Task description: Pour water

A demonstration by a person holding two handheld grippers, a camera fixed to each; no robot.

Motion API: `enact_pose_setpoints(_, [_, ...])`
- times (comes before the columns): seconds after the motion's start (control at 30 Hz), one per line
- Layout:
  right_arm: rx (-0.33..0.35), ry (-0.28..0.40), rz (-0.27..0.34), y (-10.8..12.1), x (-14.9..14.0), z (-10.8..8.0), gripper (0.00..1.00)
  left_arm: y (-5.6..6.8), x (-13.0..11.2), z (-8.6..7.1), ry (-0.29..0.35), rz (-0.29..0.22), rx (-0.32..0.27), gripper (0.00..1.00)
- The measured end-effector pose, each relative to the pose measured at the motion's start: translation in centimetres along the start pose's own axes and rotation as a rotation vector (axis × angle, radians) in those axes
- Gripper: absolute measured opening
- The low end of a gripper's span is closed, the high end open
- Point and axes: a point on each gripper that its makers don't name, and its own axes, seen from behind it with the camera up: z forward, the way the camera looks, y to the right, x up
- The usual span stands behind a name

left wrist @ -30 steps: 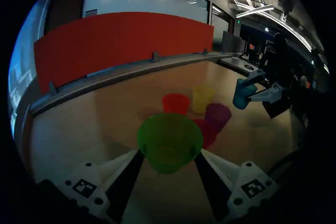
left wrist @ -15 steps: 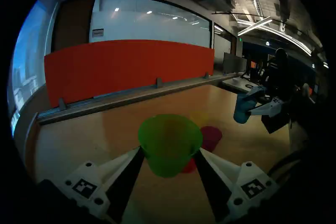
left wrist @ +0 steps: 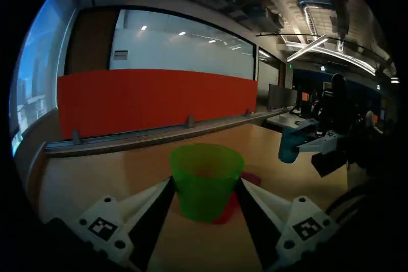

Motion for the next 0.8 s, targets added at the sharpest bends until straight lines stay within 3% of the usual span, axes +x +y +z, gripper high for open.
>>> enact_pose_setpoints(0.8, [0.002,0.110,-0.005,-0.4,2.3,-0.6,0.88,2.7,1.3,0.2,0.055,0.037,-0.035,0.82])
